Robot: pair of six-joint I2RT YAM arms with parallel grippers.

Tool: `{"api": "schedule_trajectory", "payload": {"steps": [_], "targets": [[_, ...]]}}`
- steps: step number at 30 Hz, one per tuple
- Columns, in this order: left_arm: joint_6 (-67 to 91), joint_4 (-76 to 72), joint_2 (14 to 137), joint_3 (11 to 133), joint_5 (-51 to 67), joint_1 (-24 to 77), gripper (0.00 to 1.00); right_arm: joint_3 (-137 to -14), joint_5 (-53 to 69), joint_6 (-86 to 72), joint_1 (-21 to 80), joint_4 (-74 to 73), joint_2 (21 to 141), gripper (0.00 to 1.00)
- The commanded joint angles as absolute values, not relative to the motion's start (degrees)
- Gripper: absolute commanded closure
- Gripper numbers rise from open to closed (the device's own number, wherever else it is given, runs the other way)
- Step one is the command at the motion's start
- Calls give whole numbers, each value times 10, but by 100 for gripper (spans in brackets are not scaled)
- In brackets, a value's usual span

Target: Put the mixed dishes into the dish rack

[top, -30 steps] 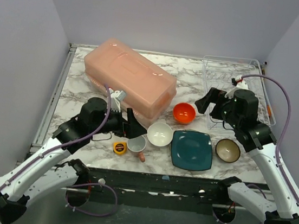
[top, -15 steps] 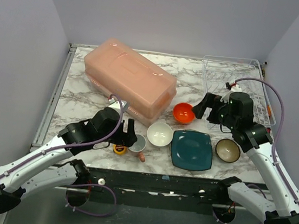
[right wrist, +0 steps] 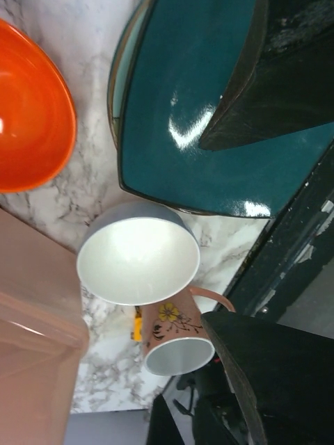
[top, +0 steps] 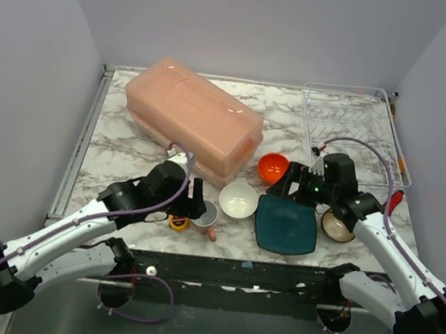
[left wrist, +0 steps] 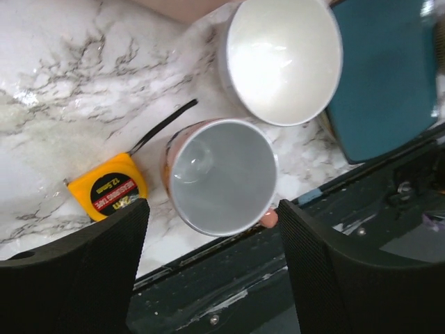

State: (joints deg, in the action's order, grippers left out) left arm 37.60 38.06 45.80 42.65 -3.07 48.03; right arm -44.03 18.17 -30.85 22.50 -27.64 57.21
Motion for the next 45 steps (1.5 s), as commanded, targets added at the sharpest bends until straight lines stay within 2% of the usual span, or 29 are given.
{"api": "schedule_trajectory", "payload": {"steps": [1, 3, 11, 18, 20, 28, 34, 37, 41, 45], "targets": [[364, 402, 505, 413, -69, 482, 27, -408, 266, -343, 224, -215, 564, 0], [363, 388, 523, 400, -71, 482, 29, -394, 281, -354, 224, -198, 566, 0], [358, 357, 608, 387, -92, 482, 56, -383, 280, -375, 263, -177, 586, 0], [359, 379, 622, 410, -97, 487, 93, -378, 255, -393, 304, -165, 609, 0], [360, 399, 608, 420, -100, 487, 98, -377, 255, -397, 310, -162, 617, 0], [341, 411, 489, 487, -41, 486, 100, -393, 244, -397, 333, -157, 638, 0], [274, 312, 455, 571, -42, 474, 100, -403, 252, -413, 350, -143, 641, 0], [253, 205, 442, 582, -43, 446, 100, -398, 274, -433, 350, -124, 624, 0], [270, 11, 417, 539, 56, 382, 100, -365, 331, -501, 351, -19, 582, 0], [293, -114, 416, 511, 102, 351, 100, -297, 381, -627, 352, 229, 519, 0]]}}
